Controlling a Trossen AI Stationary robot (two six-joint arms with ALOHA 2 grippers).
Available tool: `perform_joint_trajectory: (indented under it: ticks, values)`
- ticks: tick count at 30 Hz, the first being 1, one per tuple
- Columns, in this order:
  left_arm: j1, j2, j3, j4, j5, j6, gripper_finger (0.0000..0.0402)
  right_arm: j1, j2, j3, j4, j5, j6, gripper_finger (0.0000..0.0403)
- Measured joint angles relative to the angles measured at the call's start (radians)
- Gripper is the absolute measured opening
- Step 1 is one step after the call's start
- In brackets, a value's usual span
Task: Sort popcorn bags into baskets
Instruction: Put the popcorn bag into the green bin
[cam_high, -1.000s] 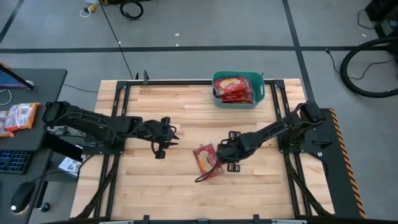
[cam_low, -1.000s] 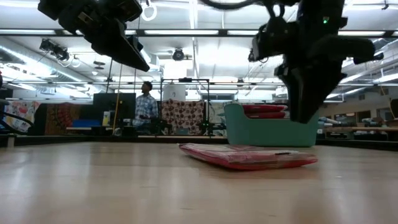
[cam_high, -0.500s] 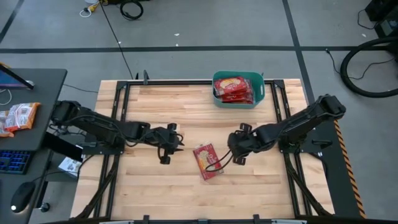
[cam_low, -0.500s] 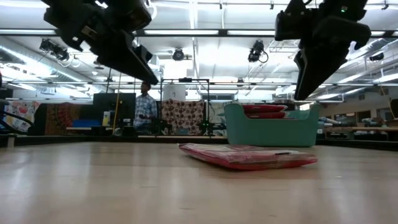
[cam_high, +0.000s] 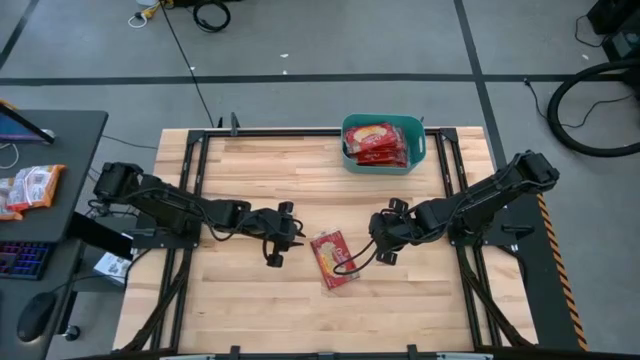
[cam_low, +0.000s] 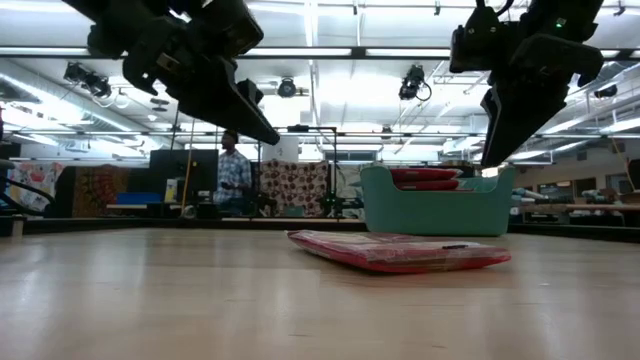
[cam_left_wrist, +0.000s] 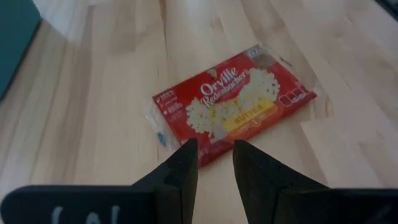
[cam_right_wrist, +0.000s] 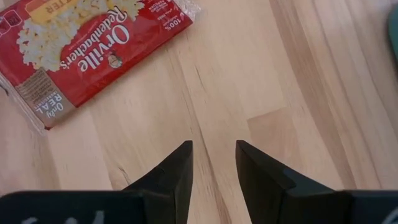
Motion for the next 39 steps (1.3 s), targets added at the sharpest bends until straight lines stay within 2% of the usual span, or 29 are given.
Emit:
perform_joint_trajectory:
  ticks: [6,10,26,29,39]
  values:
    - [-0.019,0.066,0.097,-0.033,0.000,0.006,0.0107,0.000,0.000,0.000,0.002,0.000,0.004,0.0126]
    - [-0.026,0.111,0.147,-0.064,0.000,0.073,0.0107,0.000,0.000,0.001,0.000,-0.001,0.005,0.0126]
    - [-0.042,0.264,0.162,-0.044,-0.021,0.369,0.0111,0.000,0.000,0.001,0.023,0.000,0.002,0.0126]
    - [-0.058,0.307,0.163,-0.010,-0.026,0.421,0.0126,0.000,0.000,0.001,0.034,0.008,0.000,0.0126]
    - [-0.105,0.430,0.165,0.131,-0.088,0.580,0.0217,0.000,0.000,0.001,0.082,0.011,-0.016,0.0126]
